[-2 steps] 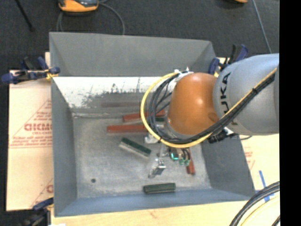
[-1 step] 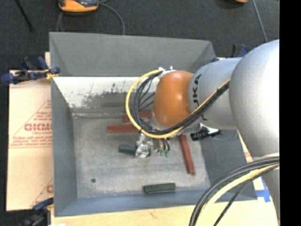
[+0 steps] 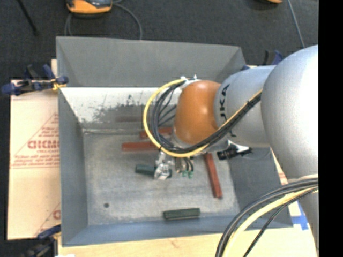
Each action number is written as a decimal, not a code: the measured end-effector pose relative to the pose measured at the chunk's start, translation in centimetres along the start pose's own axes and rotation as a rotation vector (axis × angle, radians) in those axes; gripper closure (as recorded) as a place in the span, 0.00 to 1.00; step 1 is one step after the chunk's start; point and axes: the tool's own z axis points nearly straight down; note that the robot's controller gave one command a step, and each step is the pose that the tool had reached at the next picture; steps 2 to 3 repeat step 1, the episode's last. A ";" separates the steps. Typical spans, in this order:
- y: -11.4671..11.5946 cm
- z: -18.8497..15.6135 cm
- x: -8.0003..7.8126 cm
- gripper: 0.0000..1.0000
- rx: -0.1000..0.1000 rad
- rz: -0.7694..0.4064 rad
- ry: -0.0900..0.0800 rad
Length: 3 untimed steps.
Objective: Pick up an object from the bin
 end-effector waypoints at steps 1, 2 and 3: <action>2.0 -19.3 -0.7 1.00 0.001 0.047 -0.009; 2.0 -19.3 -0.7 1.00 0.001 0.047 -0.009; 2.0 -19.3 -0.7 1.00 0.001 0.047 -0.009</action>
Offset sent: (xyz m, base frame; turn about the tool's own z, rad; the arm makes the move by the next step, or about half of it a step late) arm 0.0000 0.0000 0.0000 0.0000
